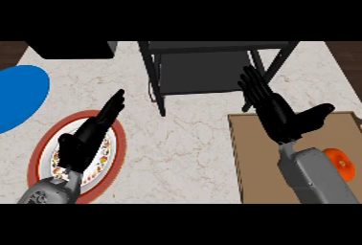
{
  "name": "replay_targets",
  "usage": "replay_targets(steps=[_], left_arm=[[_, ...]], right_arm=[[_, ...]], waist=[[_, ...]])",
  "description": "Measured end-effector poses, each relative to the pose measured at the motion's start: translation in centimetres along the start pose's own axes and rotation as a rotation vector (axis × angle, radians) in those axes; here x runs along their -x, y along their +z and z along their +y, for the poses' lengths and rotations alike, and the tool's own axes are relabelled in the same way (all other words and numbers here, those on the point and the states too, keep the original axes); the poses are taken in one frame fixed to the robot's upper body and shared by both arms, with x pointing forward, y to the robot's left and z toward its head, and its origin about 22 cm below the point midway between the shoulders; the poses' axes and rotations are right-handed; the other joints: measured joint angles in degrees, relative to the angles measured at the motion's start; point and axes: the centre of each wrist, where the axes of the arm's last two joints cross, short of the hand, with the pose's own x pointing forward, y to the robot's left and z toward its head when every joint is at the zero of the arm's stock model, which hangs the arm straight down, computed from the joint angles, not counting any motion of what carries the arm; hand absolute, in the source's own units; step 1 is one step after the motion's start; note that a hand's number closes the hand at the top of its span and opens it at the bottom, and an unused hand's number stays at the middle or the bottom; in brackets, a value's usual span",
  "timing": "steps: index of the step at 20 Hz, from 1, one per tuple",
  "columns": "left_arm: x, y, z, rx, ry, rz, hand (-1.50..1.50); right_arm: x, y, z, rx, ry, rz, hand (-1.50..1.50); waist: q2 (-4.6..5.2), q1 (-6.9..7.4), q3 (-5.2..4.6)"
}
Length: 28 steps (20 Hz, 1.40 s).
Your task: Pick the cupcake from the tray and place it in the tiered shelf
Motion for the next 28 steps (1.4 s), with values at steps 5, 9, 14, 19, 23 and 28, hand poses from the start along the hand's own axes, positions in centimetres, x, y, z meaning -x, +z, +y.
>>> replay_targets(steps=[5, 9, 14, 19, 23, 28], left_arm=[[0.4, -0.4, 0.8, -0.091, -0.02, -0.033, 0.0], [0.9, -0.1, 1.5, -0.152, -0.018, -0.029, 0.0], [1.8, -0.2, 1.0, -0.182, 0.0, -0.029, 0.0], [2.9, -1.0, 0.6, -0.177, 0.001, -0.034, 0.0], [3.2, -1.4, 0.5, -0.173, 0.003, -0.034, 0.0], [3.3, -1.6, 0.0, -0.173, -0.002, -0.034, 0.0]], right_arm=[[-2.1, 3.0, -7.3, -0.023, 0.11, 0.037, -1.5], [-1.4, 5.5, -10.8, 0.109, 0.008, 0.059, 1.5], [-1.8, 10.4, -17.3, 0.419, 0.356, 0.087, -1.5], [0.6, 14.8, -20.8, 0.571, 0.324, -0.052, -1.5], [0.2, 17.6, -22.9, 0.463, 0.286, -0.079, -1.5], [-3.4, 17.9, -24.3, 0.261, 0.411, 0.005, -1.5]], waist=[[0.33, 0.29, 0.33], [0.84, -1.17, 0.81], [0.94, -1.14, 0.64], [0.8, 0.03, 0.73], [0.62, 0.51, 0.7], [0.4, 0.68, 0.62]])
